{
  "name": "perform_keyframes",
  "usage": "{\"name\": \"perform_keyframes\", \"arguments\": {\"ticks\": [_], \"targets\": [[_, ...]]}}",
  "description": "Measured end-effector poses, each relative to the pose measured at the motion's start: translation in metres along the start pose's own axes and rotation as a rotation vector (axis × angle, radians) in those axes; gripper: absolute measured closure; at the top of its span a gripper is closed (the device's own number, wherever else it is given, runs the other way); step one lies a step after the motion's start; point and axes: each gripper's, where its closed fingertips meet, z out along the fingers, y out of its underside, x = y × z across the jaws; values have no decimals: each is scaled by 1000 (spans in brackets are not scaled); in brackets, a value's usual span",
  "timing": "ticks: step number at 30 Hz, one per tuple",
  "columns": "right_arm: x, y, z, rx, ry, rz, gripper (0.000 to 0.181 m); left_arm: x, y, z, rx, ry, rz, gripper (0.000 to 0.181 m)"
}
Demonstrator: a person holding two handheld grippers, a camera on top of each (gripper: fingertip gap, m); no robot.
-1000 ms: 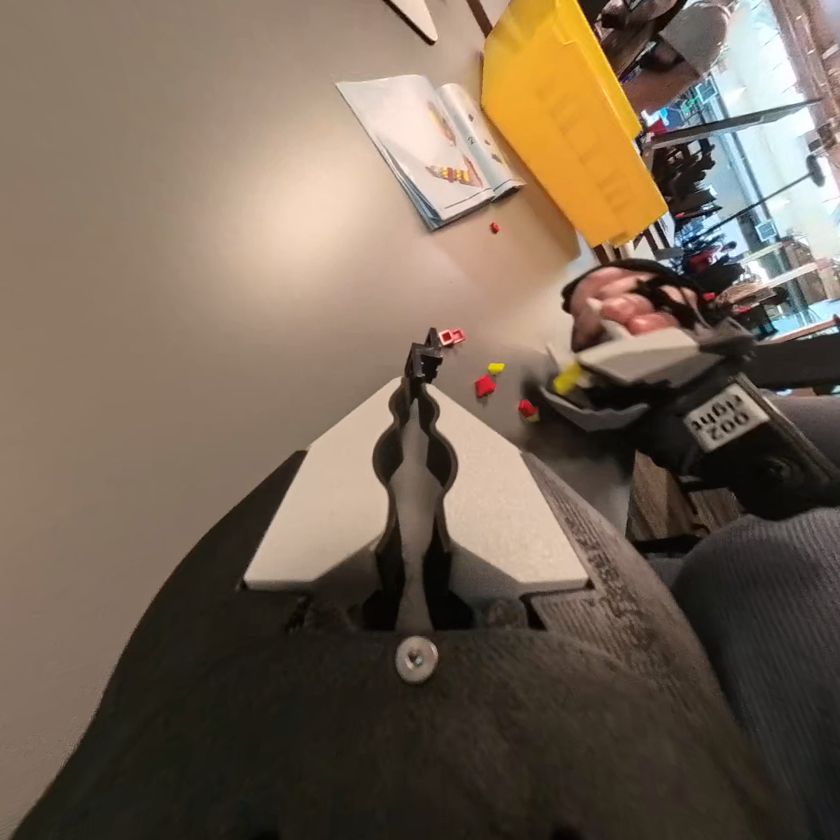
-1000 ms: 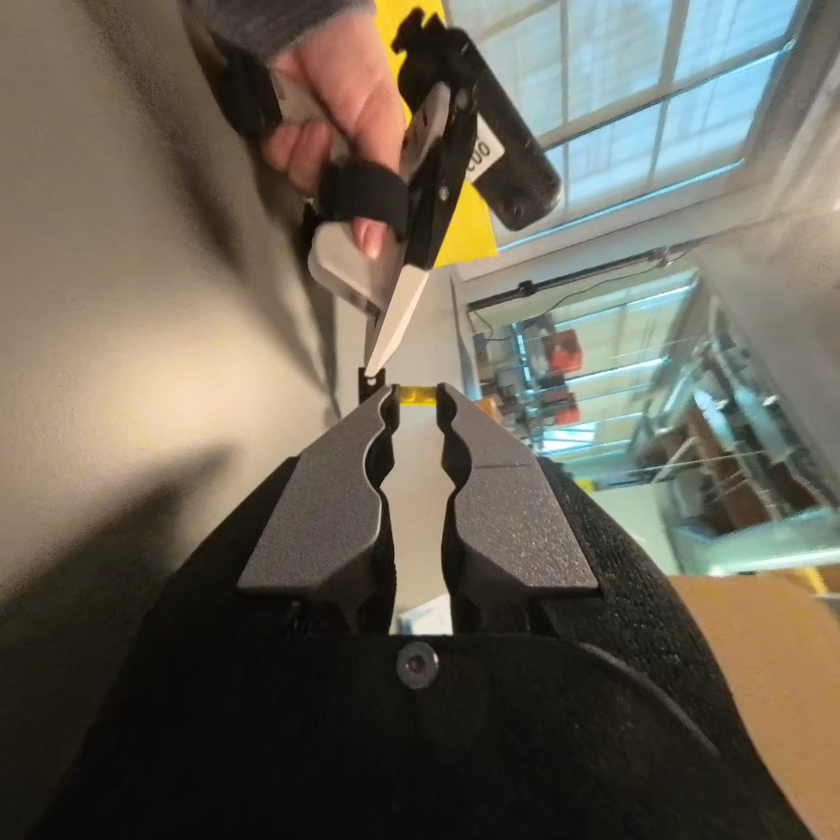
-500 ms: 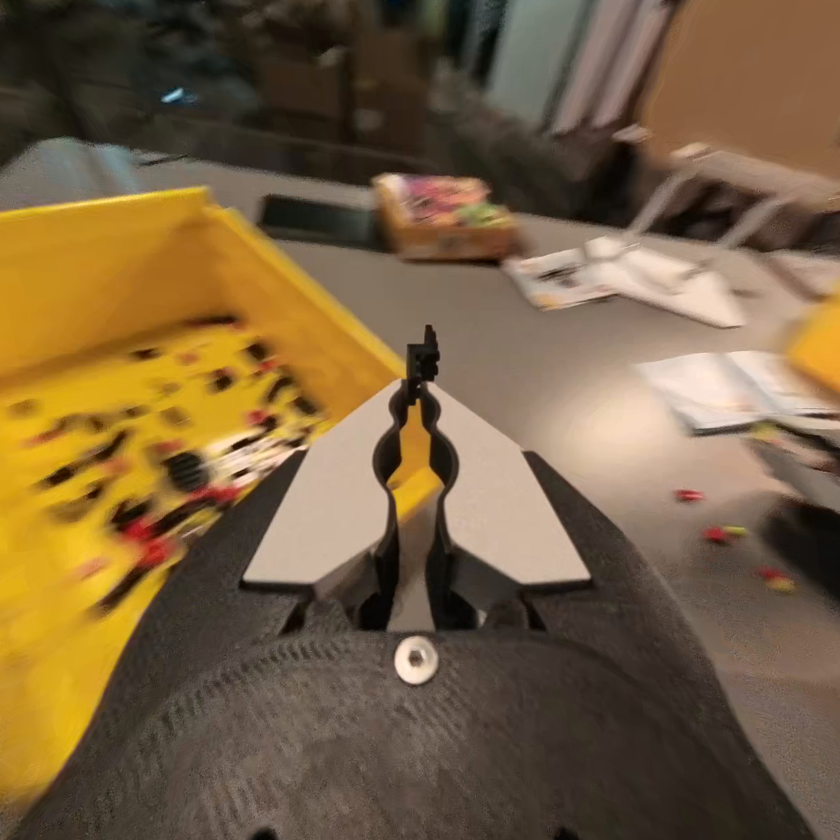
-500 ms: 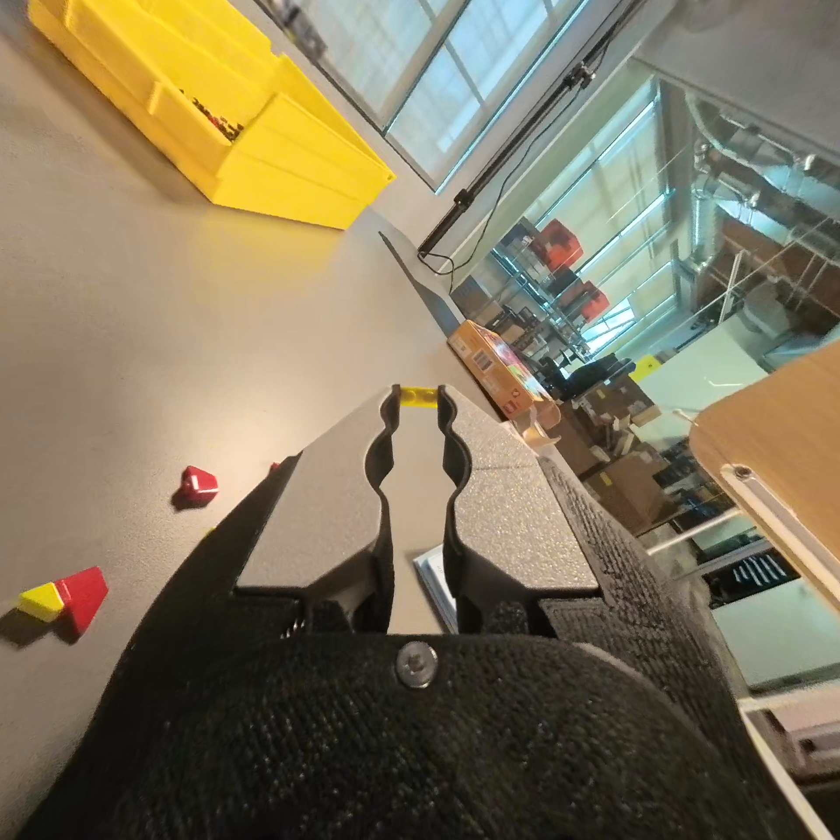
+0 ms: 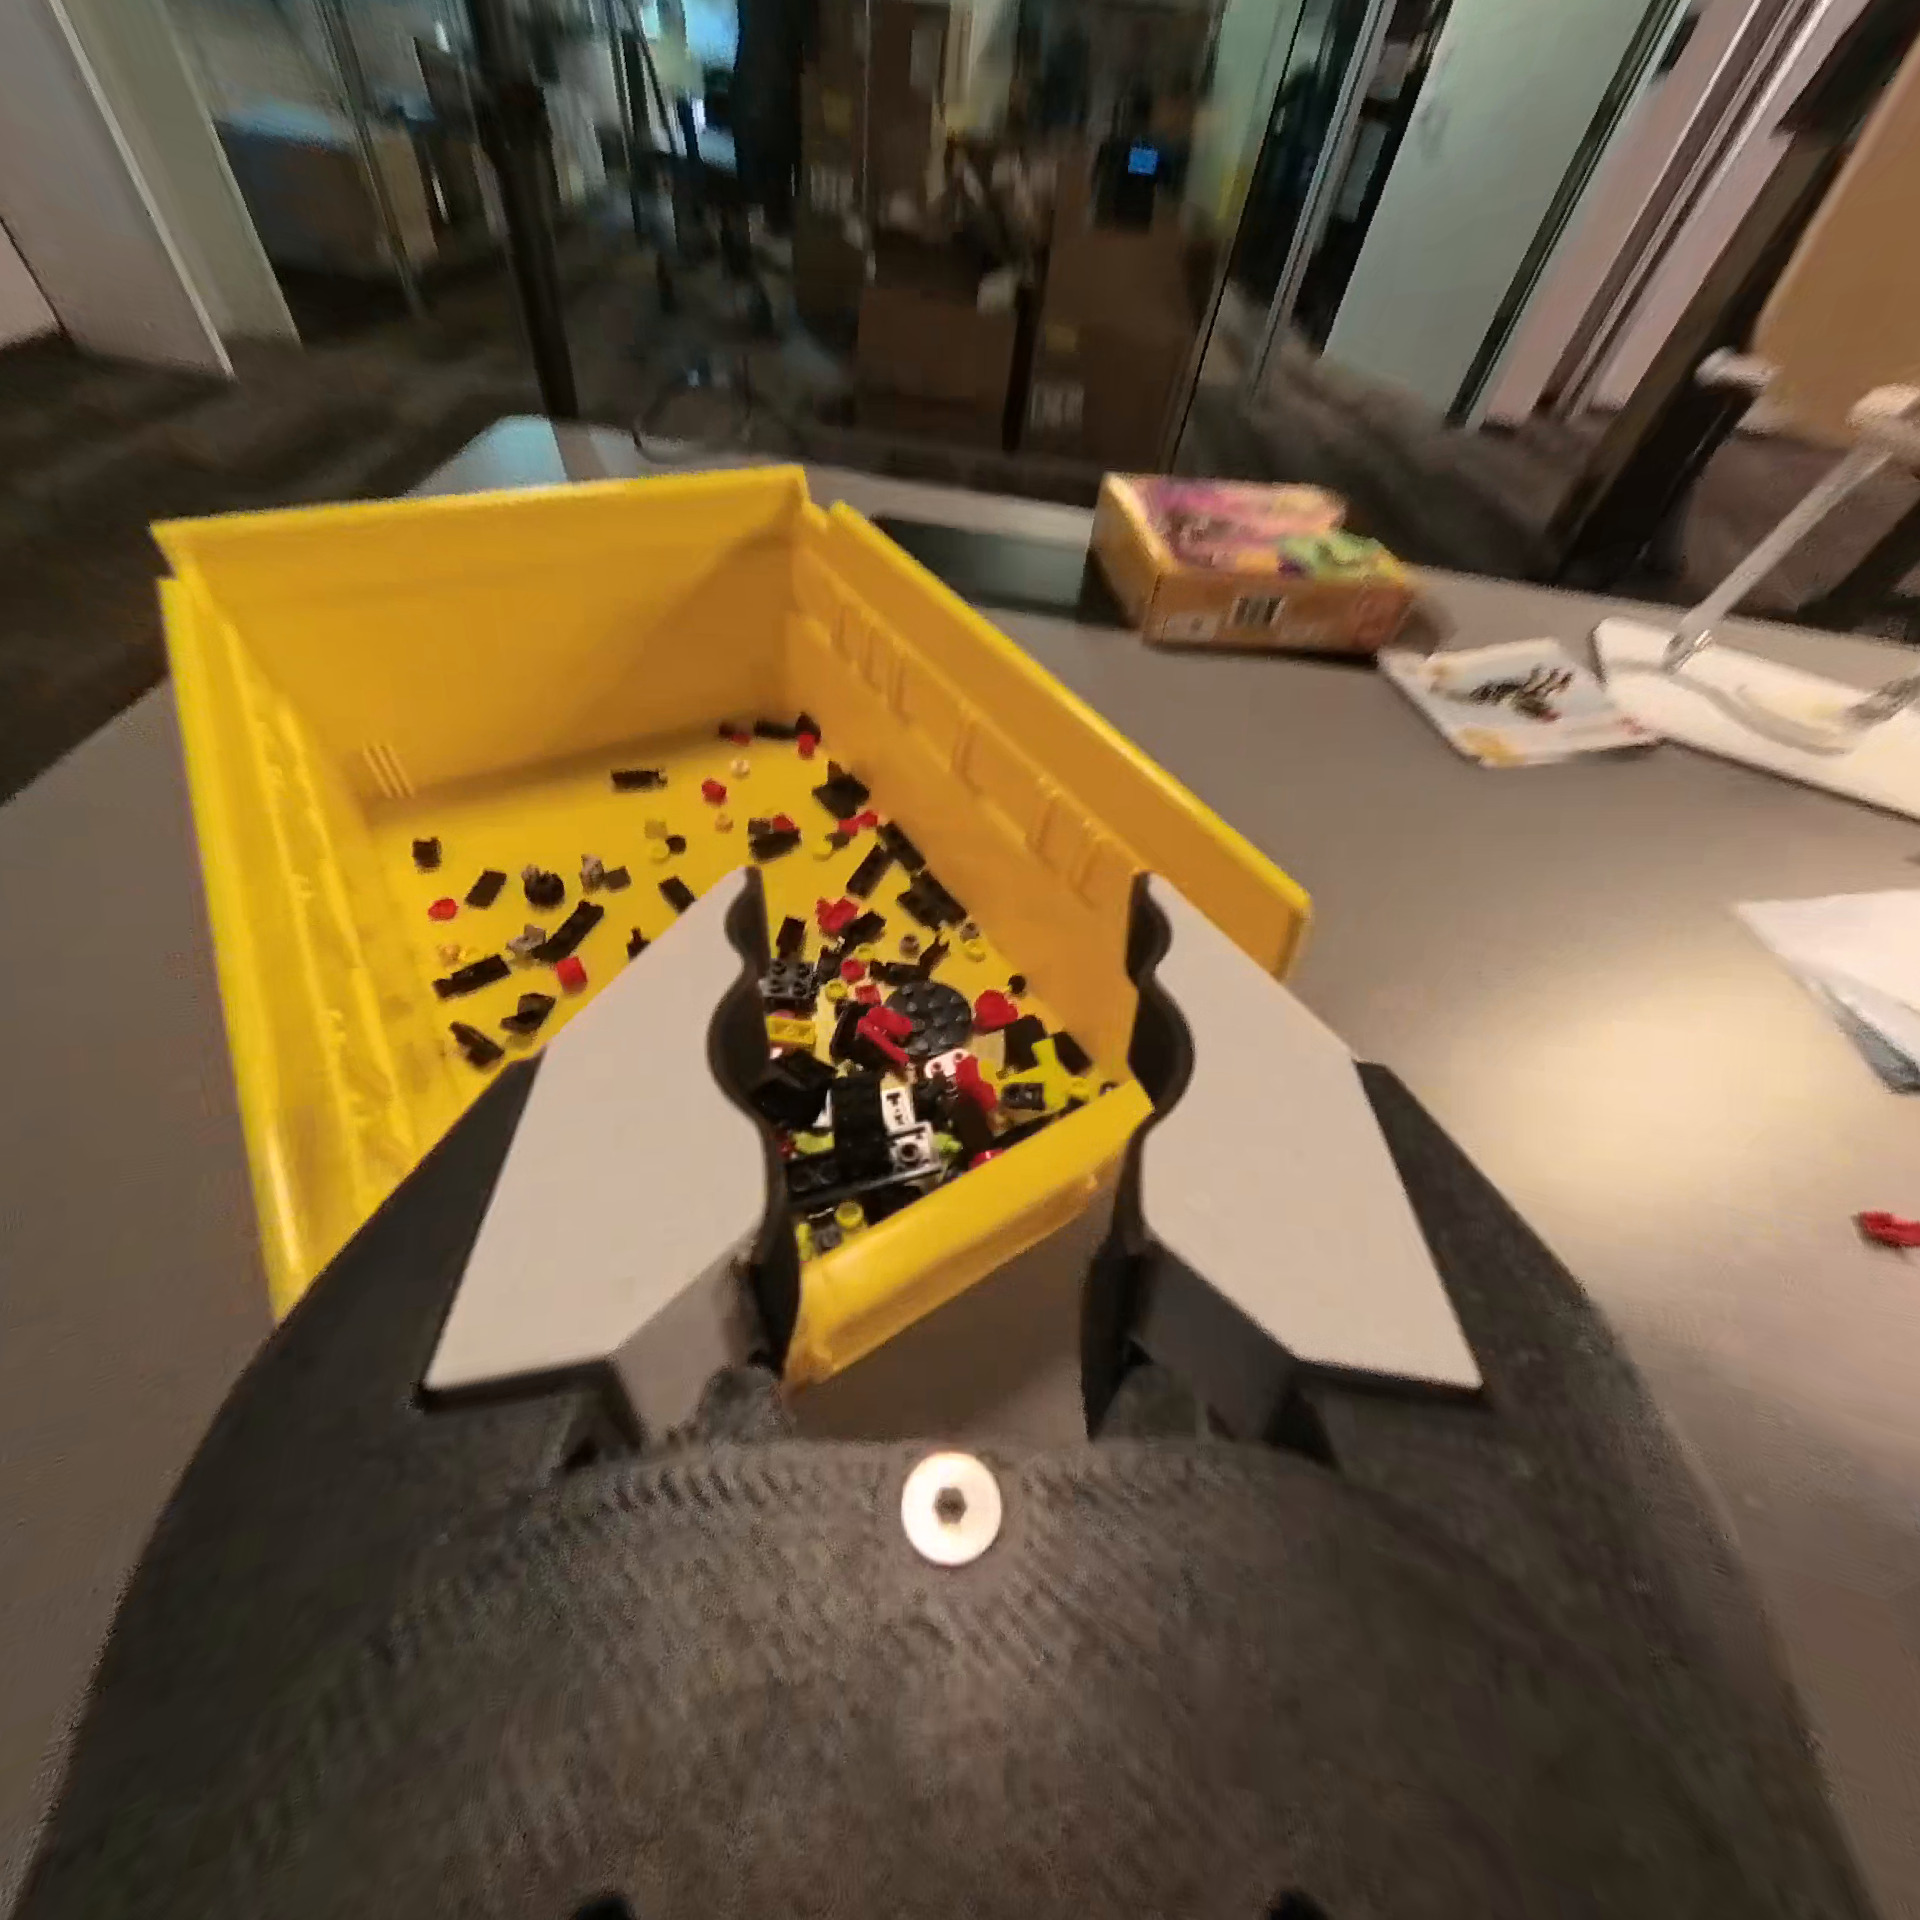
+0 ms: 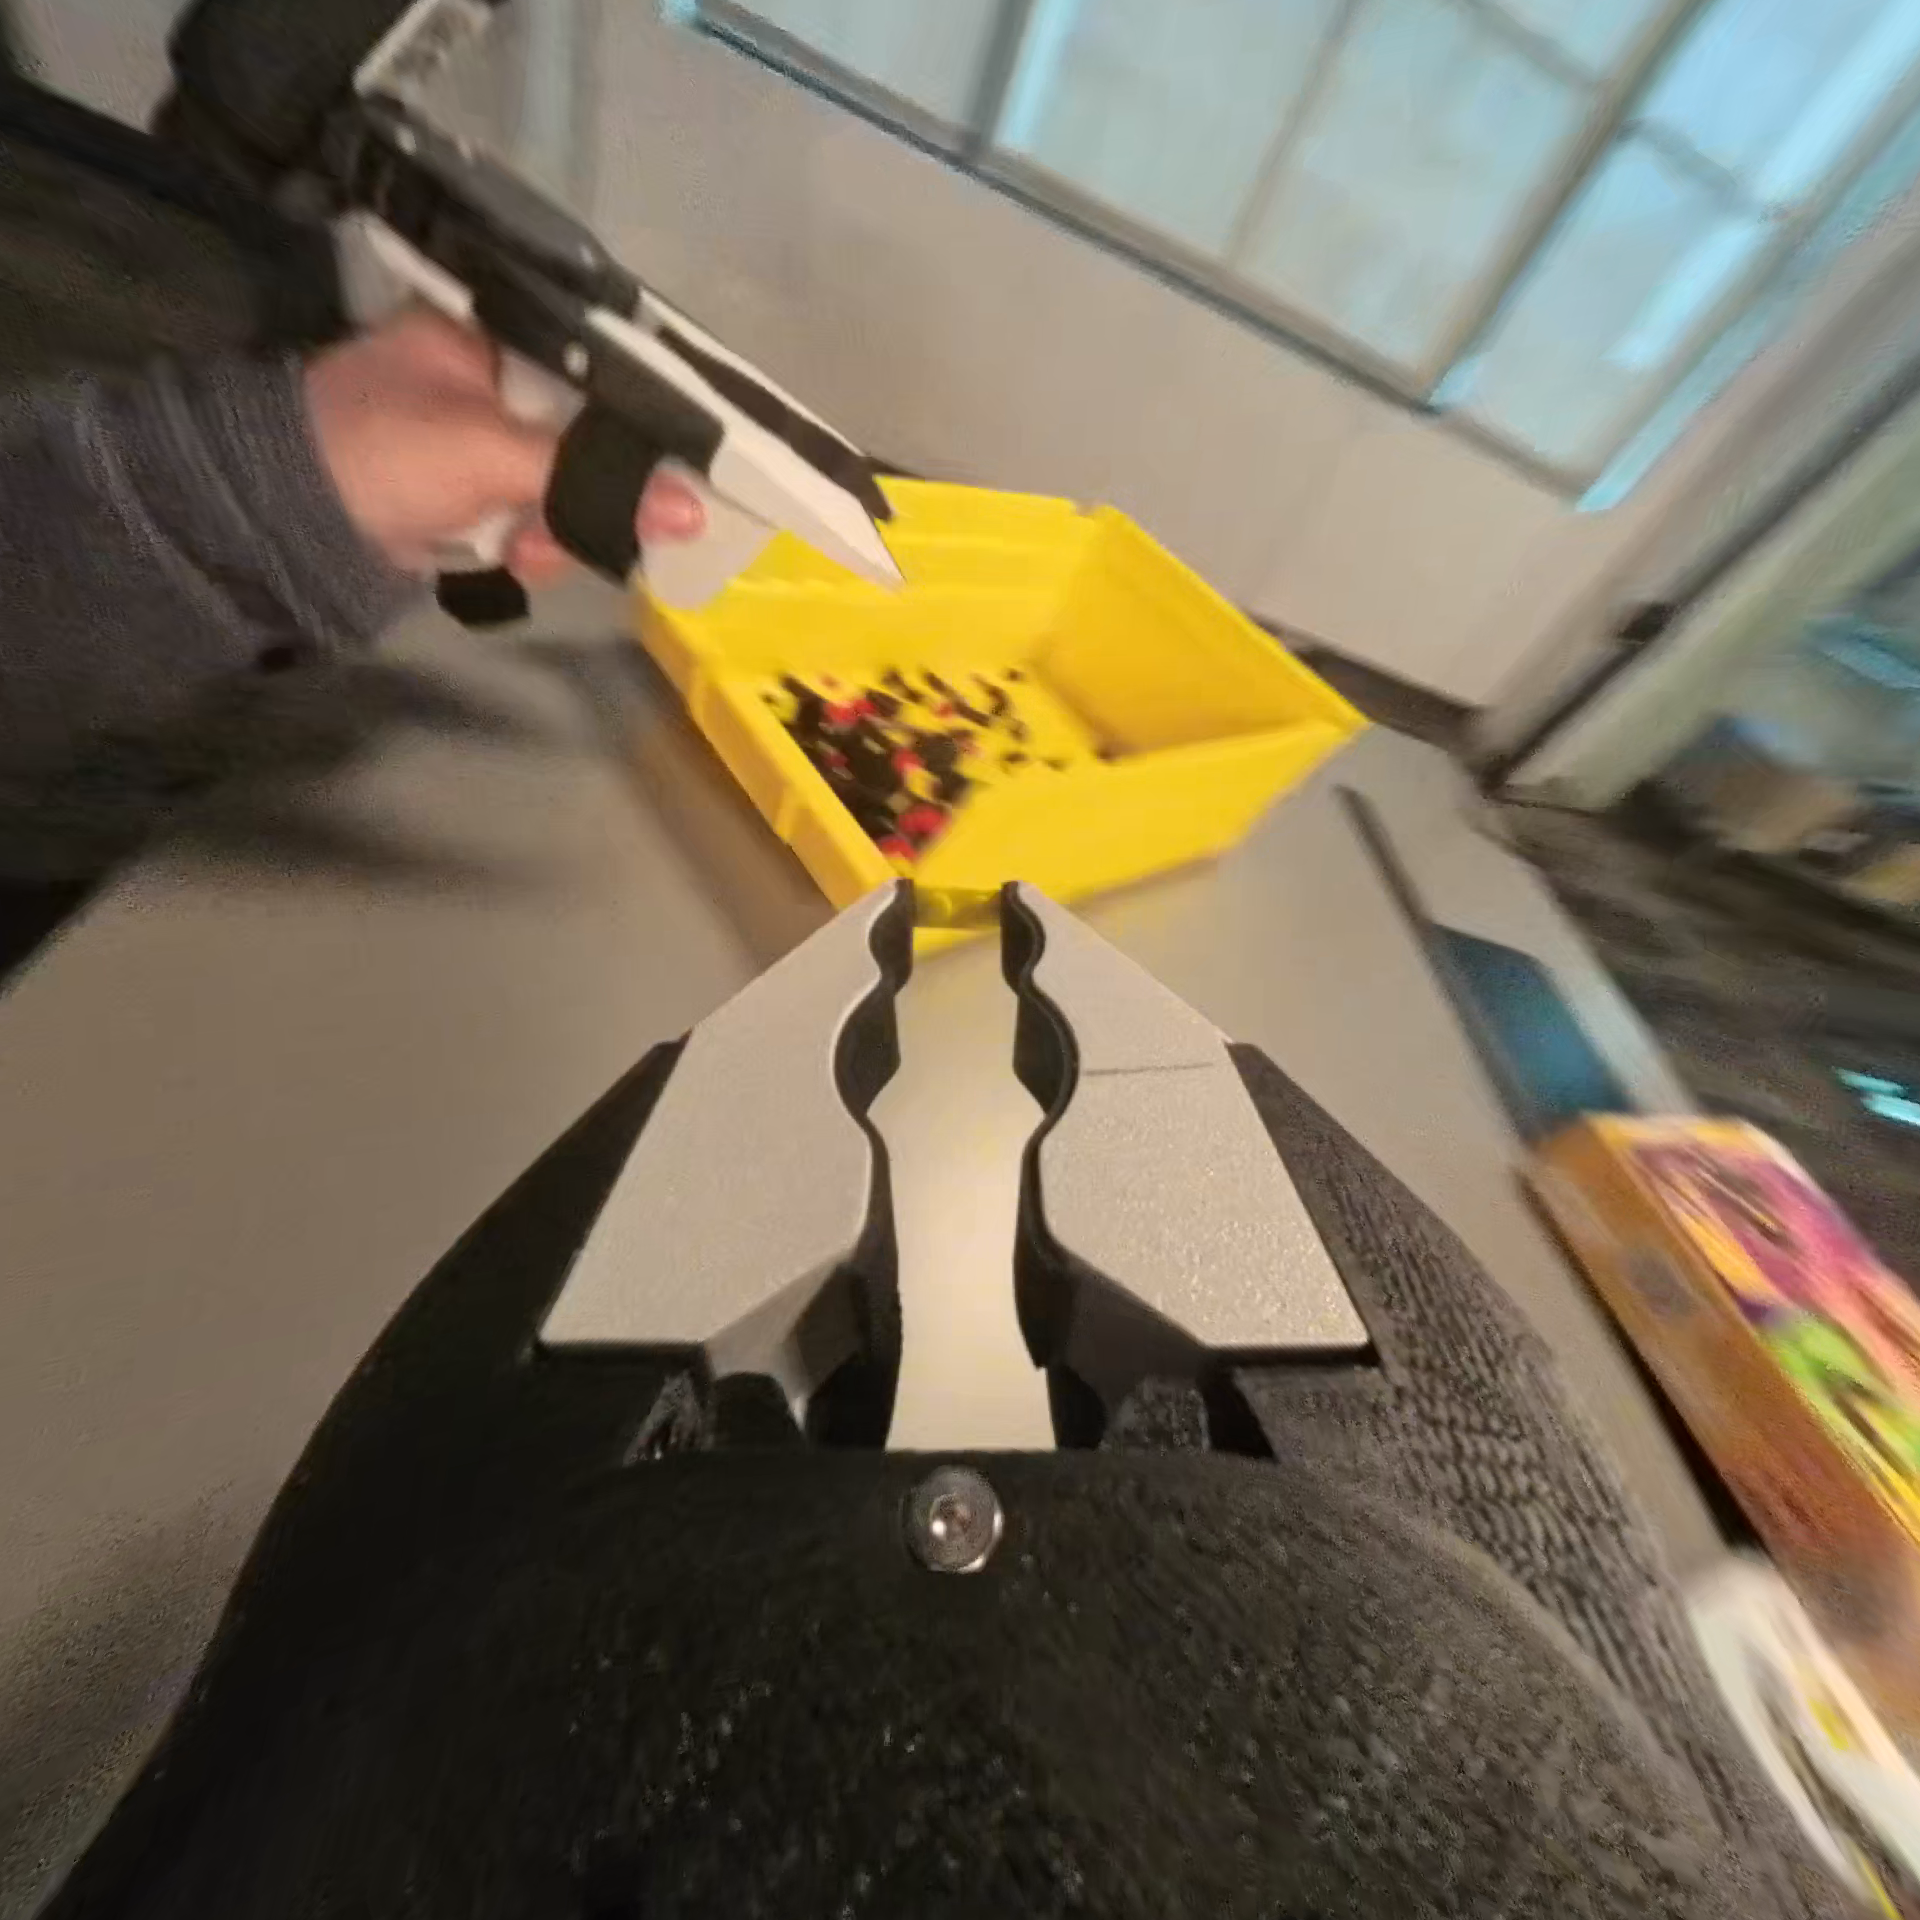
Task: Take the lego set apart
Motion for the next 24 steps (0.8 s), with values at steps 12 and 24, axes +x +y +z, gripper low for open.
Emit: {"name": "perform_keyframes", "arguments": {"ticks": [12, 24], "targets": [[-1, 22, 194, -728, -495, -167, 121, -25, 15, -75, 176, 7, -155, 117], [-5, 40, -33, -544, -159, 62, 127, 207, 80, -67, -196, 938, 134, 140]]}}
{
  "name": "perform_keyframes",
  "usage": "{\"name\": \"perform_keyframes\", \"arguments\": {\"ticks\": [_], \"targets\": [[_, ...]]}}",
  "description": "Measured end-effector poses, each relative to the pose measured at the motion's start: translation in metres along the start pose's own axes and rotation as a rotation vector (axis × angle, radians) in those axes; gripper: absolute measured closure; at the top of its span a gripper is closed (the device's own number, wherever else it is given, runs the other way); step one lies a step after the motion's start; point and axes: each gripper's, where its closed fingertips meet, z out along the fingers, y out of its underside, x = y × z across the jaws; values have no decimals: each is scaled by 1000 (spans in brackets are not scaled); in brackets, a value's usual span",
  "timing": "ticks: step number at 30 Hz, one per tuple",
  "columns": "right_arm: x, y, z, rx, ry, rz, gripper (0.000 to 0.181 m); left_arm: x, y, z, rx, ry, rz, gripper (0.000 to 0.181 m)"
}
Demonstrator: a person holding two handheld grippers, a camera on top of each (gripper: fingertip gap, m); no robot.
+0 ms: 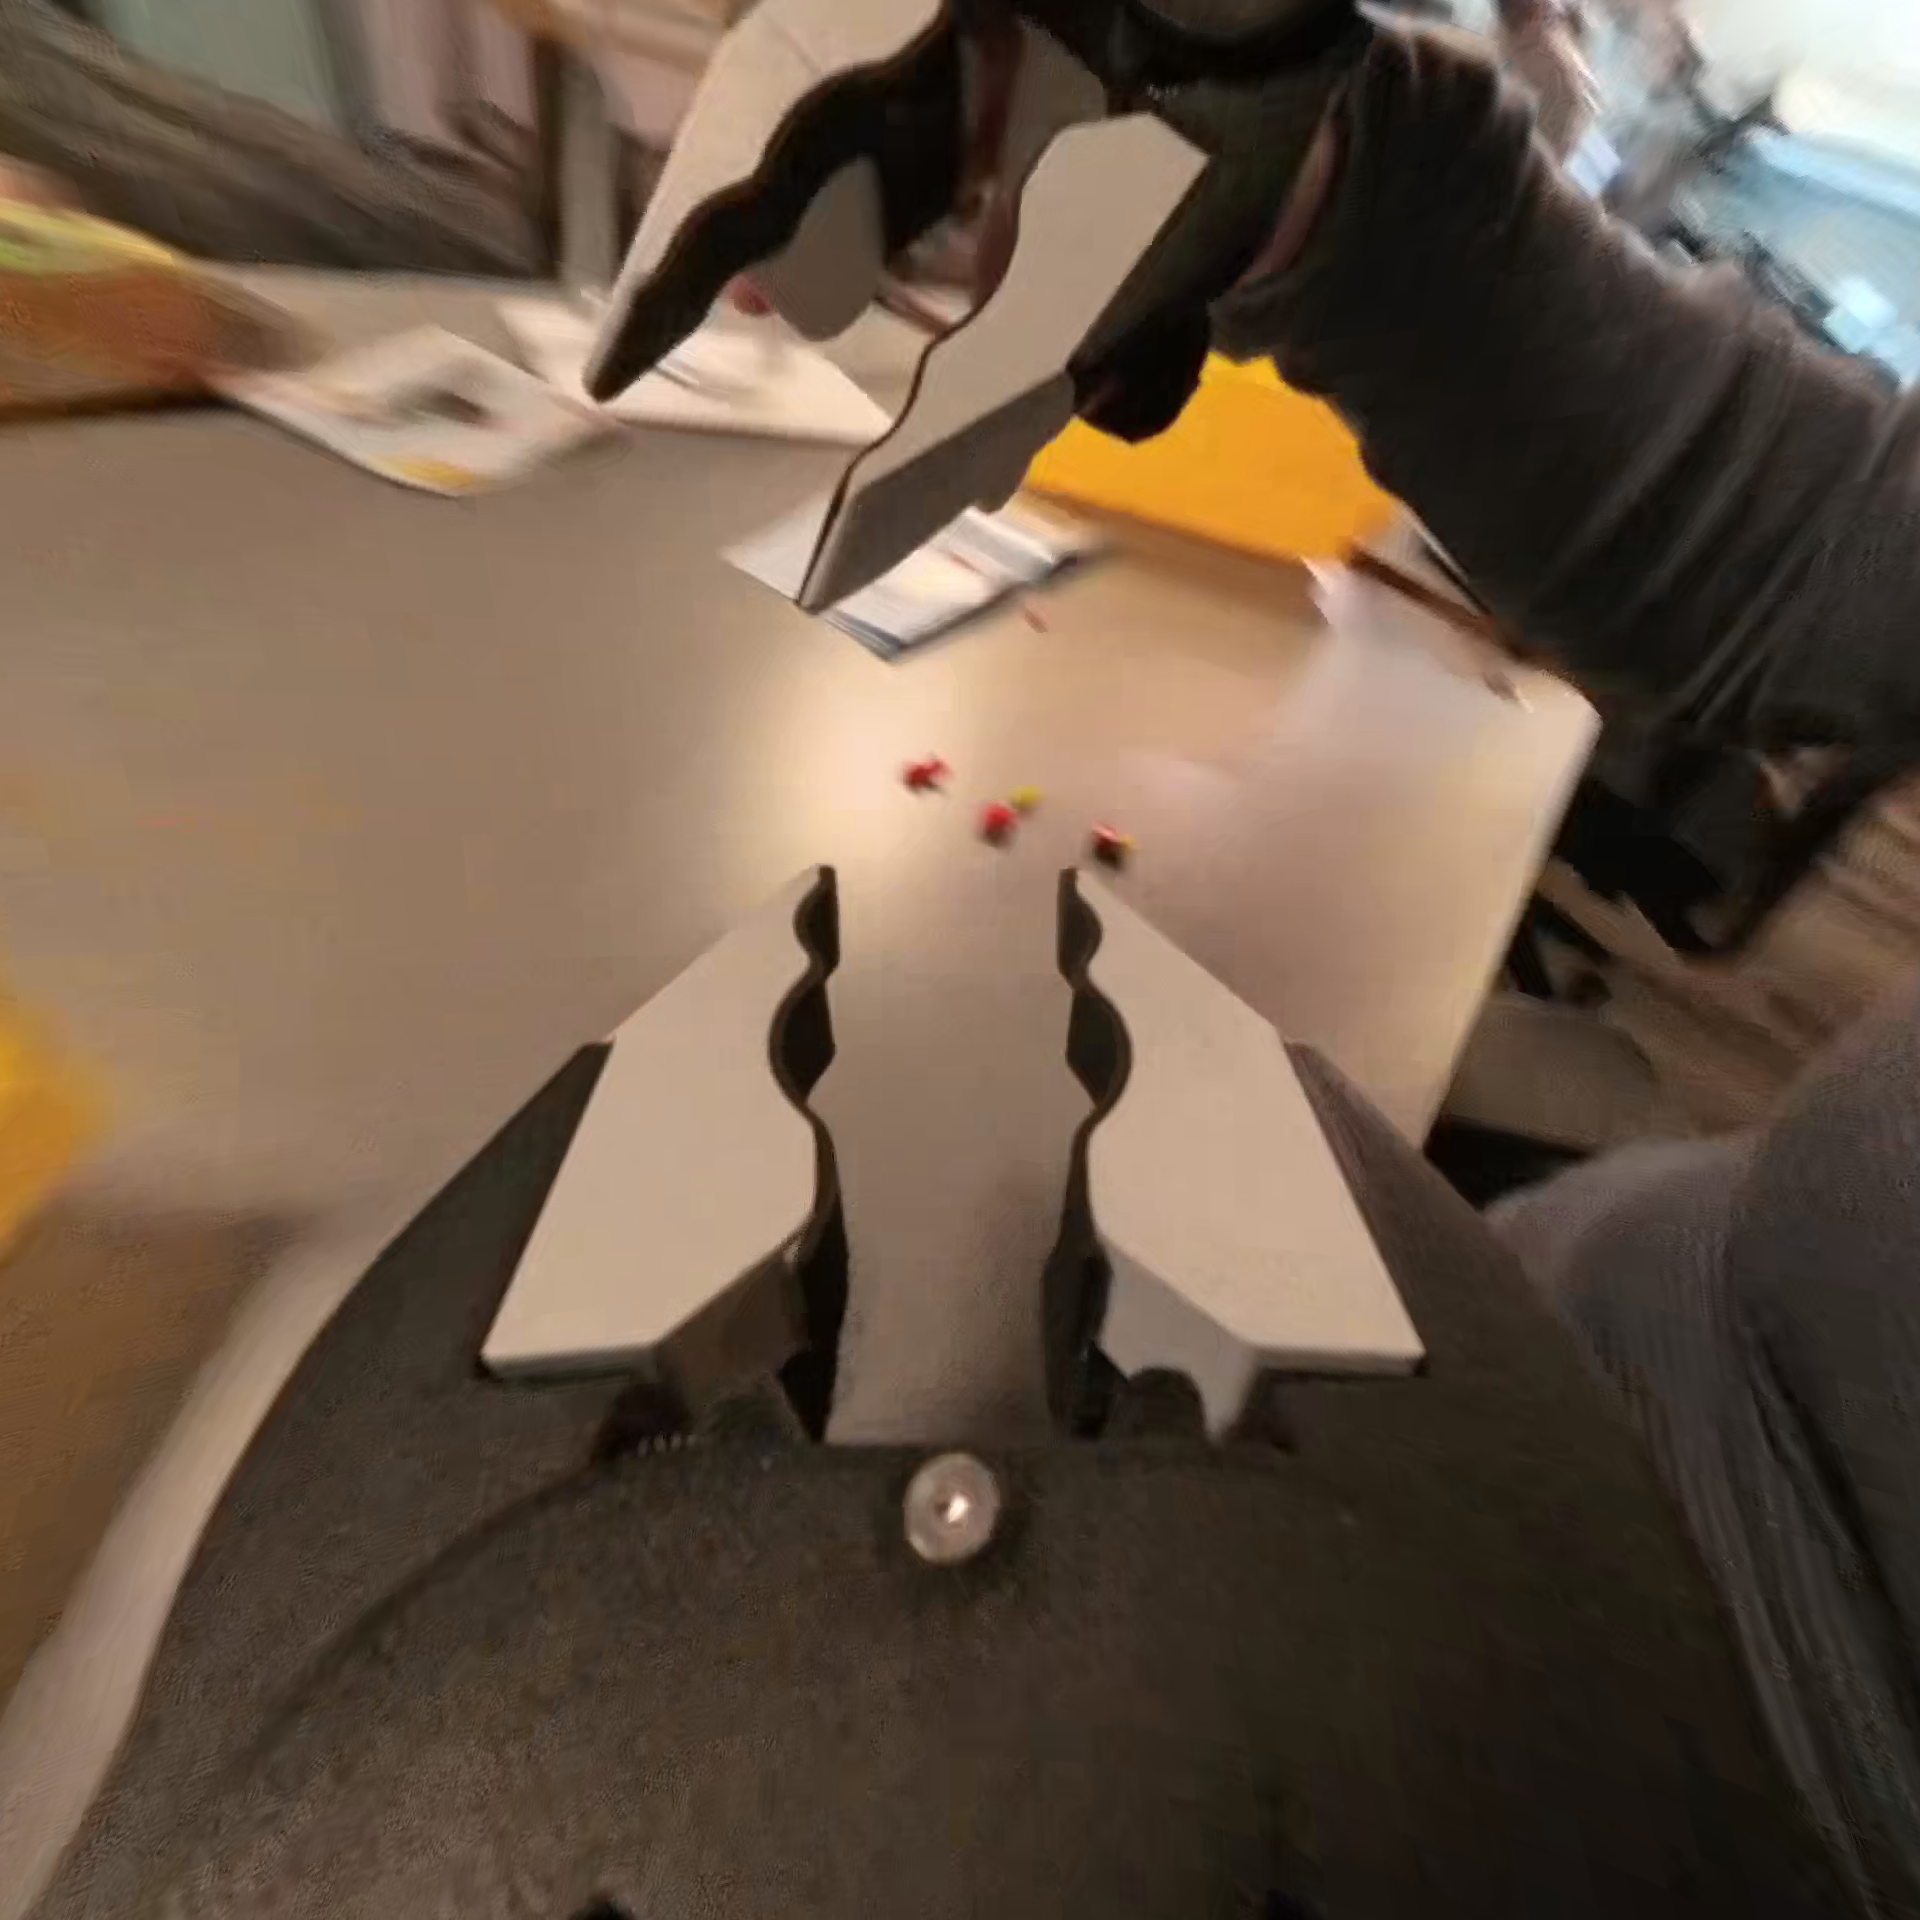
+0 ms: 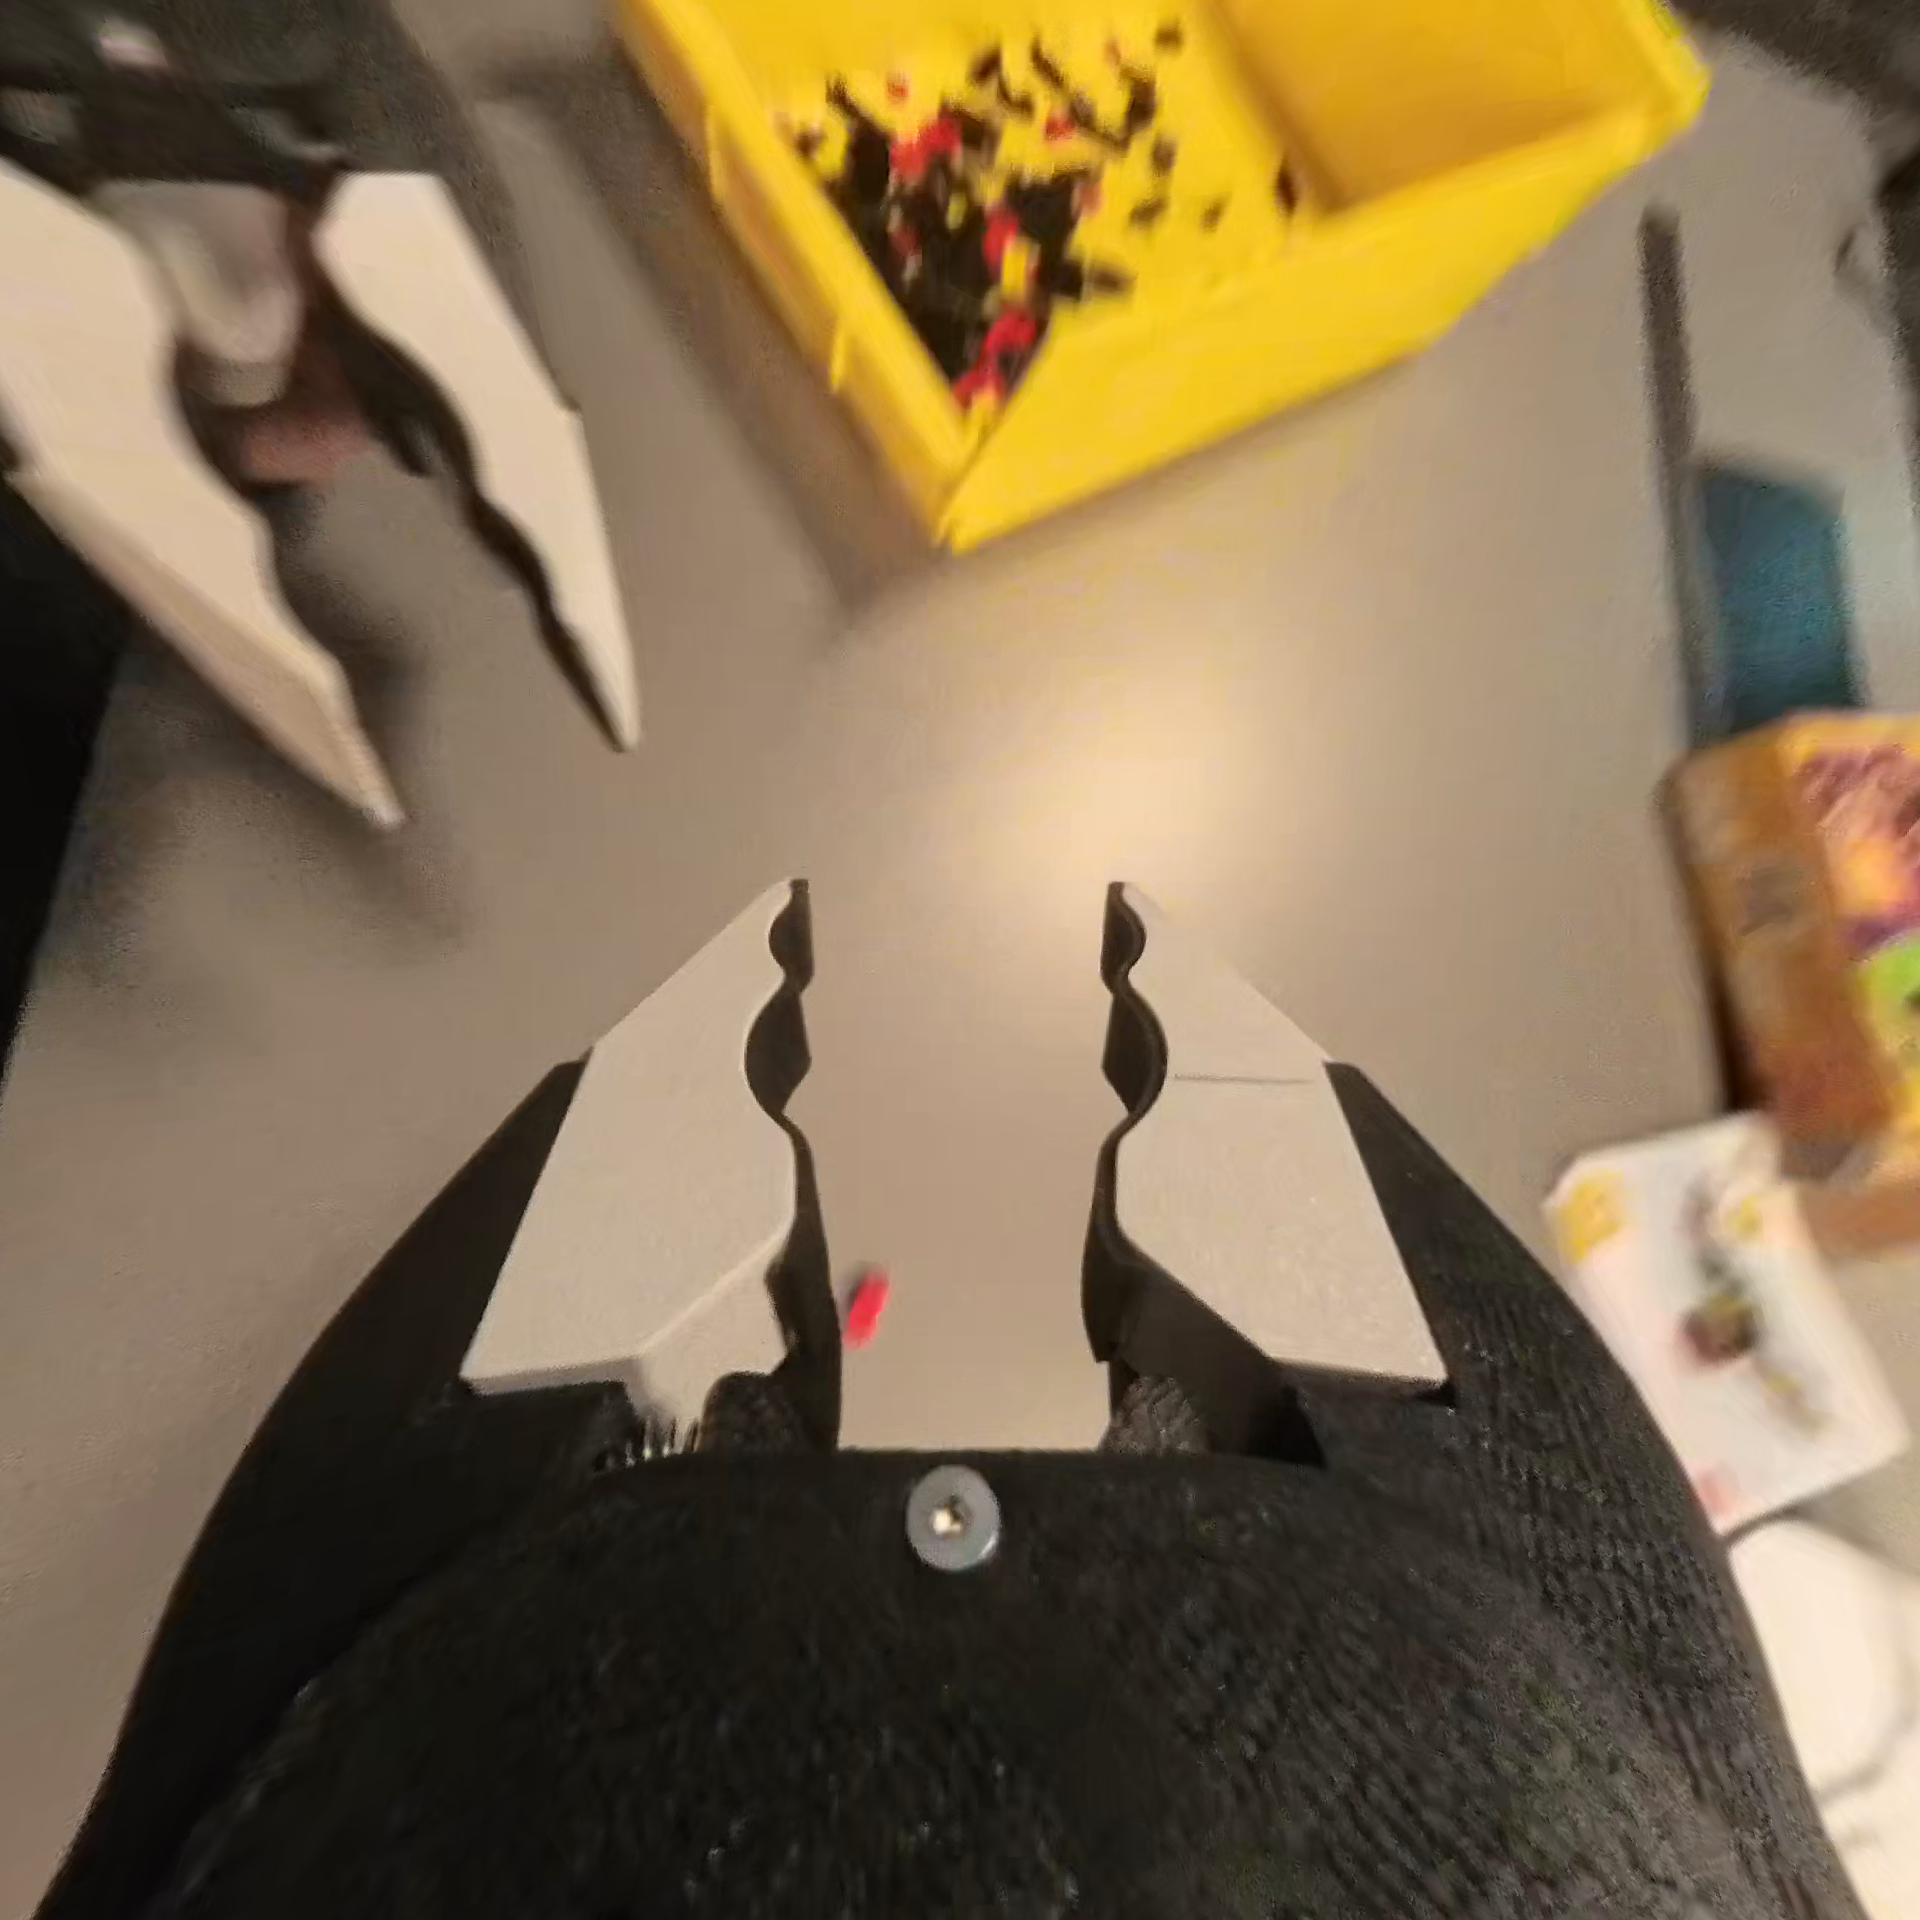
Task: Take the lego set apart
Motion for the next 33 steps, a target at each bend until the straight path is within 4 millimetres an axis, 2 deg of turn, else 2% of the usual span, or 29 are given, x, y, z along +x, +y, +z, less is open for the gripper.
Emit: {"name": "perform_keyframes", "arguments": {"ticks": [3, 5, 8, 10, 12, 17, 20, 22, 27, 30, 33], "targets": [[-41, 76, -28, 26, -18, 161, 140, 20, 28, 57, -218, 169, 97, 141], [-69, 111, -38, 43, -55, 248, 146, 27, 47, 83, -353, 269, 160, 141], [-103, 143, -40, 31, -128, 322, 147, 42, 60, 105, -500, 438, 153, 141], [-112, 156, -37, 24, -121, 317, 147, 40, 58, 120, -531, 434, 187, 141], [-112, 166, -33, 7, -88, 317, 149, 47, 54, 127, -532, 459, 233, 142], [-112, 167, -30, 58, -23, 283, 156, 60, 51, 138, -478, 471, 322, 149], [-110, 166, -29, 80, 11, 245, 156, 67, 54, 138, -457, 494, 346, 149], [-110, 165, -27, 91, 5, 254, 167, 65, 59, 138, -458, 474, 381, 150], [-101, 168, -27, 83, 62, 333, 167, 60, 60, 139, -435, 434, 425, 150], [-89, 173, -34, 84, 180, 347, 167, 58, 56, 146, -429, 382, 374, 151], [-71, 164, -55, 147, 409, 214, 167, 67, 43, 154, -370, 396, 173, 153]]}}
